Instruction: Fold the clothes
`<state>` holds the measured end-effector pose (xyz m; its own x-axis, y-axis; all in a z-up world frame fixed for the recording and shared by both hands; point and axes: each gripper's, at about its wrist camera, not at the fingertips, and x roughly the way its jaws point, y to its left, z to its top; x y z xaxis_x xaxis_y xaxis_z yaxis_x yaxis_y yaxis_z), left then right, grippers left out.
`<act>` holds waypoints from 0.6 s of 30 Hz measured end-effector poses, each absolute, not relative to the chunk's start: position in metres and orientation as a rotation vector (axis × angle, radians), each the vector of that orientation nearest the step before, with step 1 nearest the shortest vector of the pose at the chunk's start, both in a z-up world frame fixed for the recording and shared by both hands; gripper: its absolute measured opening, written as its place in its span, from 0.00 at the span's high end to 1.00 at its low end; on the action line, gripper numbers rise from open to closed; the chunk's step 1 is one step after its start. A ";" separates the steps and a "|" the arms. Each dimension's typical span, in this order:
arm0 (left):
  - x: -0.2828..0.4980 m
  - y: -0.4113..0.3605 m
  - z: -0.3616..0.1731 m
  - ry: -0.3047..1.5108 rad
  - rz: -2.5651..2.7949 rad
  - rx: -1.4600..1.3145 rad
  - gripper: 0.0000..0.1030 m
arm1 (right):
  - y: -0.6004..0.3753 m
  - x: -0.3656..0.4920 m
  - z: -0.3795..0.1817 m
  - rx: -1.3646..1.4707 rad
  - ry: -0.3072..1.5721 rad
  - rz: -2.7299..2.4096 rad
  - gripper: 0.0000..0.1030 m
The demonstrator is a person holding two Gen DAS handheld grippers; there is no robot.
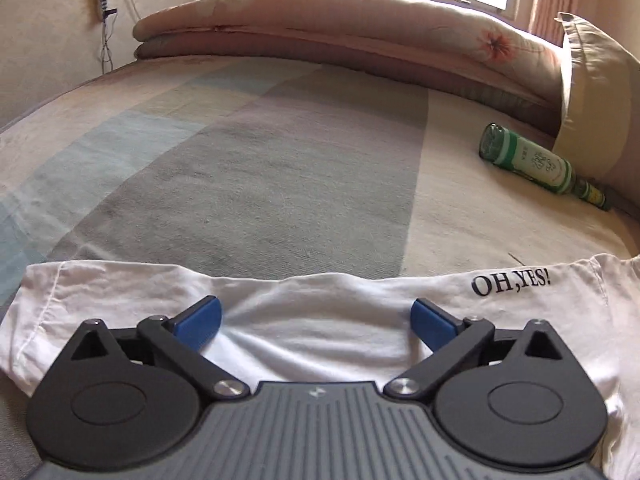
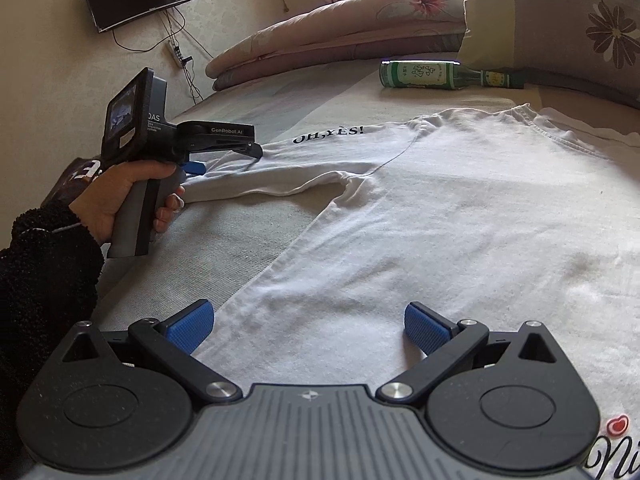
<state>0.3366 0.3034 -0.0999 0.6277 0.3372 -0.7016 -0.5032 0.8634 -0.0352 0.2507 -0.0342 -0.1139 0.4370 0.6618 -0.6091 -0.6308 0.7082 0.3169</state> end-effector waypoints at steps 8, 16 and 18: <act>0.274 0.277 -0.063 0.694 0.432 -0.151 0.01 | -0.027 0.241 -0.117 -0.037 0.738 0.778 0.00; 0.248 0.339 -0.066 0.699 0.464 -0.331 0.01 | 0.006 0.275 -0.068 0.060 0.809 0.722 0.00; 0.243 0.349 -0.065 0.706 0.464 -0.352 0.01 | 0.040 0.298 -0.046 -0.003 0.808 0.711 0.00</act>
<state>0.2433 0.3494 -0.0651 0.6673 0.2855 -0.6879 -0.5174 0.8420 -0.1525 0.2979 0.0399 -0.0461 0.4748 0.5804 -0.6616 -0.5828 0.7706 0.2578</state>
